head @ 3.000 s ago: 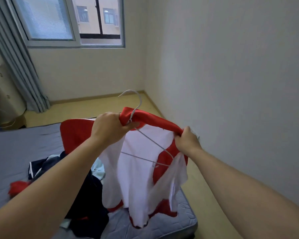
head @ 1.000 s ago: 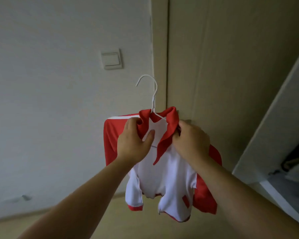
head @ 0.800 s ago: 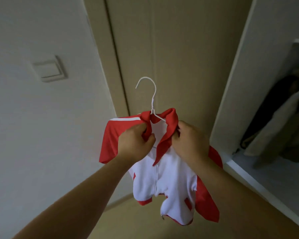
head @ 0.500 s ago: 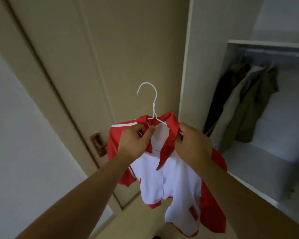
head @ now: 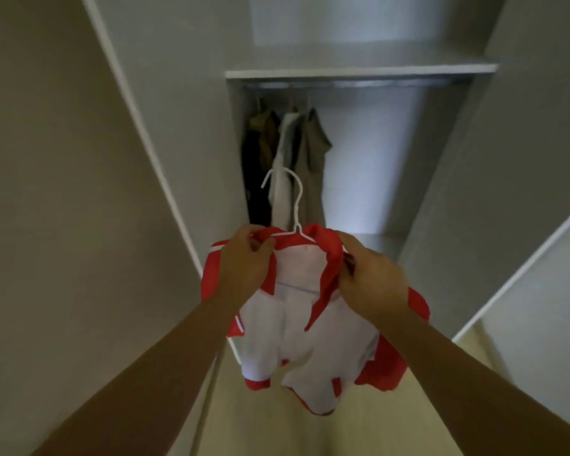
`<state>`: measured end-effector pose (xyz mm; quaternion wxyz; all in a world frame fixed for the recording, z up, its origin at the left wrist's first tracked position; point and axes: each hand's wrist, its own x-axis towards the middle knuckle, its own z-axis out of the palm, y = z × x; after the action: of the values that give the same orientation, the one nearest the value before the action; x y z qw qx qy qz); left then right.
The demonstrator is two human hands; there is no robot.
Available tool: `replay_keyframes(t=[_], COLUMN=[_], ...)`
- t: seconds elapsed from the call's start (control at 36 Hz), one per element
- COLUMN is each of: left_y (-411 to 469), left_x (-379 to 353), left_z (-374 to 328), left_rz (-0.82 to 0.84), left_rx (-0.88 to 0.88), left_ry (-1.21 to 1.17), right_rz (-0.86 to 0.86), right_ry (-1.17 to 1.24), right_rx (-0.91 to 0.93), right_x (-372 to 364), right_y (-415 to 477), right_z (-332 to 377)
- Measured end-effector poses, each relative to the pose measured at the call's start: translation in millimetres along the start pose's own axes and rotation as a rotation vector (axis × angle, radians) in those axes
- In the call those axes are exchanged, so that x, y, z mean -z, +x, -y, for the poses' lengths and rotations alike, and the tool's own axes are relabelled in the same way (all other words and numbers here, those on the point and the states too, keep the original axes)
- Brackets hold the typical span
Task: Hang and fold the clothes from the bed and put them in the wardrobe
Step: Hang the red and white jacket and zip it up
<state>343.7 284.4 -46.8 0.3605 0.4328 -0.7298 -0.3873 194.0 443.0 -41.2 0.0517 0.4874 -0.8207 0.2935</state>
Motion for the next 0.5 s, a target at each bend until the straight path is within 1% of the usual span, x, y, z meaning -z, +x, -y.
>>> replay_keyframes(t=[0.08, 0.17, 0.25, 0.31, 0.42, 0.5], left_y=[25, 52, 83, 102, 141, 169], left_x=[-40, -80, -117, -139, -181, -209], left_z=[-15, -31, -47, -59, -78, -87], left_rz=[0.036, 0.088, 0.119, 0.134, 0.204, 0.273], left_rx=[-0.086, -0.146, -0.235, -0.261, -0.276, -0.269], left_ry=[0.003, -0.020, 0.023, 0.056, 0.095, 0.072], right_rz=[-0.030, -0.105, -0.151, -0.142, -0.042, -0.050], right_ry=[-0.021, -0.013, -0.034, -0.070, -0.140, -0.173], right_rx=[-0.066, -0.107, -0.155, -0.194, -0.268, -0.276], right_x=[5, 10, 14, 17, 23, 25], right_y=[18, 35, 56, 74, 114, 143], right_z=[-30, -60, -90, -108, -137, -156])
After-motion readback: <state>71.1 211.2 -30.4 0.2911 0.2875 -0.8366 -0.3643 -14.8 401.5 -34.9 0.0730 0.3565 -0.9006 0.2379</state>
